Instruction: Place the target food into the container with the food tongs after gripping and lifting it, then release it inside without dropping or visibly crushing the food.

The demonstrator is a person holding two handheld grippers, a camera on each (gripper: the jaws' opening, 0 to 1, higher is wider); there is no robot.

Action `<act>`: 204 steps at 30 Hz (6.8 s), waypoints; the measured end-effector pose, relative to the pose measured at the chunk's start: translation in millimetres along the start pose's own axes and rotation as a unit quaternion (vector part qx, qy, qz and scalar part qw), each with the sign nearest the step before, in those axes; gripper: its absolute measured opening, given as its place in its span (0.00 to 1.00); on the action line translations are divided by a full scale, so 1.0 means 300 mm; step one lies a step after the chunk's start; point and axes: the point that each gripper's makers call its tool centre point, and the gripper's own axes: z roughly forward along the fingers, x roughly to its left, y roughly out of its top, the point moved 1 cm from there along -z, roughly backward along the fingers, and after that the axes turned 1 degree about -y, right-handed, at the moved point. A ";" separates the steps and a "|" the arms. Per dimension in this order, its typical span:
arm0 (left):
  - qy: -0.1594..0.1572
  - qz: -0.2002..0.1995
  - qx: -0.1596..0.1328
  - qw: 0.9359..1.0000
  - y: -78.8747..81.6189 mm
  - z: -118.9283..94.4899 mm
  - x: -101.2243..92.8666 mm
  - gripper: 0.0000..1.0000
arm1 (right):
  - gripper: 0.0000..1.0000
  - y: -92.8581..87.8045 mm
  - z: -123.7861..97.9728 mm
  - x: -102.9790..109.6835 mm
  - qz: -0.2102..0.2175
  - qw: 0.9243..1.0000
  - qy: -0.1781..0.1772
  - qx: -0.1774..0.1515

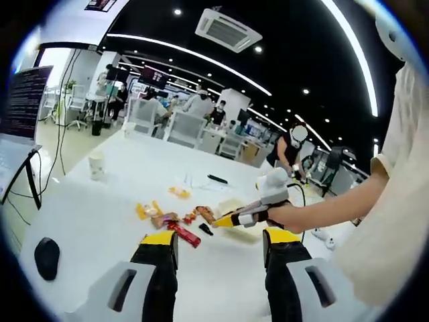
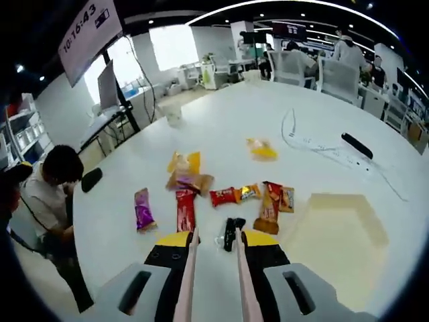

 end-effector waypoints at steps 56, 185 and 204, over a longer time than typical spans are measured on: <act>0.041 -0.030 0.011 0.999 -0.056 -0.014 0.003 0.49 | 0.29 -0.033 0.162 -0.060 -0.028 0.998 -0.021 0.047; -0.025 -0.035 -0.006 0.999 -0.038 0.024 -0.060 0.46 | 0.19 0.179 -0.301 -0.289 0.089 0.983 -0.096 -0.131; -0.039 -0.031 0.000 0.999 -0.054 0.043 -0.087 0.46 | 0.19 0.152 -0.383 -0.353 0.097 0.979 -0.116 -0.140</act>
